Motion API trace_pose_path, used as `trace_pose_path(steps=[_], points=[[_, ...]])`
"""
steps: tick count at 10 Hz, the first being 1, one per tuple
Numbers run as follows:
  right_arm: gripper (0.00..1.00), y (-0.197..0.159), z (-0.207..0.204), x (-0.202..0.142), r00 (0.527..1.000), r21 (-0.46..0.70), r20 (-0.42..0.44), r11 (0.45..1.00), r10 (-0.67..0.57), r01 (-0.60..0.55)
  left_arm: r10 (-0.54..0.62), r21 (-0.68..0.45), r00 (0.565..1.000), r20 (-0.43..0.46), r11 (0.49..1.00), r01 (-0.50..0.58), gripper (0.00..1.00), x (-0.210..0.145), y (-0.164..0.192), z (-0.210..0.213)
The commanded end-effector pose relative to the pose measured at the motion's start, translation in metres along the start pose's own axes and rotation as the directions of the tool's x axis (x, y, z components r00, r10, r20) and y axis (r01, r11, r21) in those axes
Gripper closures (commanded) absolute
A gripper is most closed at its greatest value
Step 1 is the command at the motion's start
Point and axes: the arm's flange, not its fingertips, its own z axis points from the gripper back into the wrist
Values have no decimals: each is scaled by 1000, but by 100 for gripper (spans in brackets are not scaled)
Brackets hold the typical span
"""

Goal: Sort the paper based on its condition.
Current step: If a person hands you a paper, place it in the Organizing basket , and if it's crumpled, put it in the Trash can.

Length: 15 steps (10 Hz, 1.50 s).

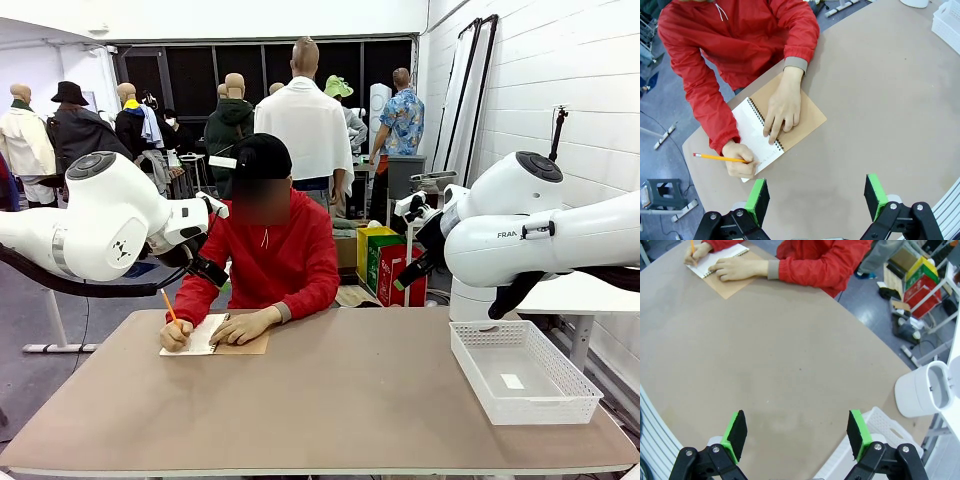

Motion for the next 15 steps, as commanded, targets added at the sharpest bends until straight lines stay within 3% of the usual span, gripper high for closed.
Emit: trace_pose_path(steps=[1,15], points=[[0,-1,-1,-1,1000,3,-1,1000,2,-2,0,-1,1000,-4,1000,0,0,0,0,0],[0,-1,-1,-1,1000,3,-1,1000,2,-2,0,-1,1000,-4,1000,0,0,0,0,0]])
